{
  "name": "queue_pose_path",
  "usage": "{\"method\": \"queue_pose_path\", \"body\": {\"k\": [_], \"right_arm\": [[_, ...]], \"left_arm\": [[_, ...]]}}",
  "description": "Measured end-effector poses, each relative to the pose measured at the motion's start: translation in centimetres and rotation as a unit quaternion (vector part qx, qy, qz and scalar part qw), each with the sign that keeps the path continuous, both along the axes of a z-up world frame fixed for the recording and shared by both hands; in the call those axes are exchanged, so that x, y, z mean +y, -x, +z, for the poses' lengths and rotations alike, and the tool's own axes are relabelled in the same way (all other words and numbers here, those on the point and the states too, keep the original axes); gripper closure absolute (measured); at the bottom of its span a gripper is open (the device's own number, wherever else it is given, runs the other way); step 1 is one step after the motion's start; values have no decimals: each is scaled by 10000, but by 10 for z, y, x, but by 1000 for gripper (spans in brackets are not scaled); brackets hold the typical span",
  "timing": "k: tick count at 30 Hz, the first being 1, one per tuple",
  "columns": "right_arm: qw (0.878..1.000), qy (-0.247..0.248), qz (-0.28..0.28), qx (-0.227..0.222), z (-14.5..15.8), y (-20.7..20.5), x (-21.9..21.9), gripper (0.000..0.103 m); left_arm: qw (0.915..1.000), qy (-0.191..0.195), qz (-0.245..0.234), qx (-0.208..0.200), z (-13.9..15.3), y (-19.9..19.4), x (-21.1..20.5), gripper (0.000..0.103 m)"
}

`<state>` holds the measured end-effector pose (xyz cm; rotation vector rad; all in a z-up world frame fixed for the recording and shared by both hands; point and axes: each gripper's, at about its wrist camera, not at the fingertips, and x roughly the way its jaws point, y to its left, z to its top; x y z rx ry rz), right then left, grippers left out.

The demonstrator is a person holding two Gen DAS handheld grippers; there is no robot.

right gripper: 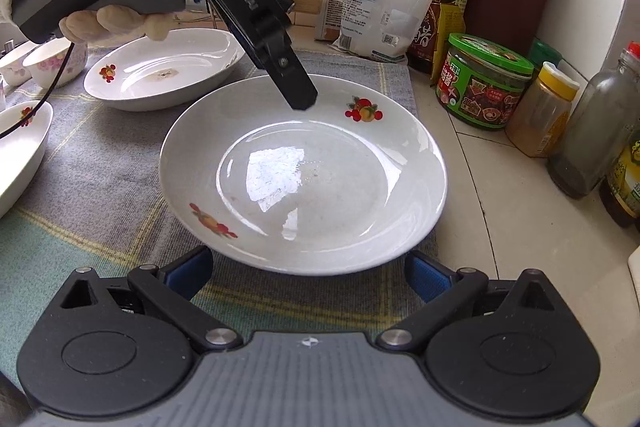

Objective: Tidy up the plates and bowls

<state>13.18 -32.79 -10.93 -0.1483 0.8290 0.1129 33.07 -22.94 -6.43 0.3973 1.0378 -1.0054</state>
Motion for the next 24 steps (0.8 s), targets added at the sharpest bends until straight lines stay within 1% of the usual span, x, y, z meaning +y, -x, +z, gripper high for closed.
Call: {"method": "queue_pose_path", "body": {"k": [3,5,7,8,9,12,16,18,20,22,24], "right_arm": [[9997,181,-131,-31,5,13,5,0],[9986,454,-246,-102,7,22,11,0],[9972,605,-372,-218,11,30,17,0],[9969,619,-408,-267,13,34,19,0],[9966,615,-439,-330,15,37,22,0],[9959,578,-494,-489,19,44,28,0],[9975,387,-328,-499,19,48,37,0],[9981,356,-217,-464,17,49,44,0],[9980,435,-163,-423,15,49,51,0],[9983,448,-56,-364,13,49,58,0],[9986,416,14,-339,13,50,65,0]], "left_arm": [[9990,268,172,-299,25,19,19,10],[9968,521,297,-520,42,35,34,7],[9921,839,497,-785,58,56,54,3],[9895,949,586,-918,63,65,61,3],[9851,1089,731,-1115,69,77,72,3],[9763,1239,1072,-1416,77,109,91,1],[9680,1179,1576,-1556,69,146,111,1],[9643,1019,1765,-1691,61,165,119,1],[9580,871,1992,-1872,53,183,127,1],[9555,762,2141,-1881,46,197,135,1],[9532,731,2272,-1854,42,207,145,1]]}}
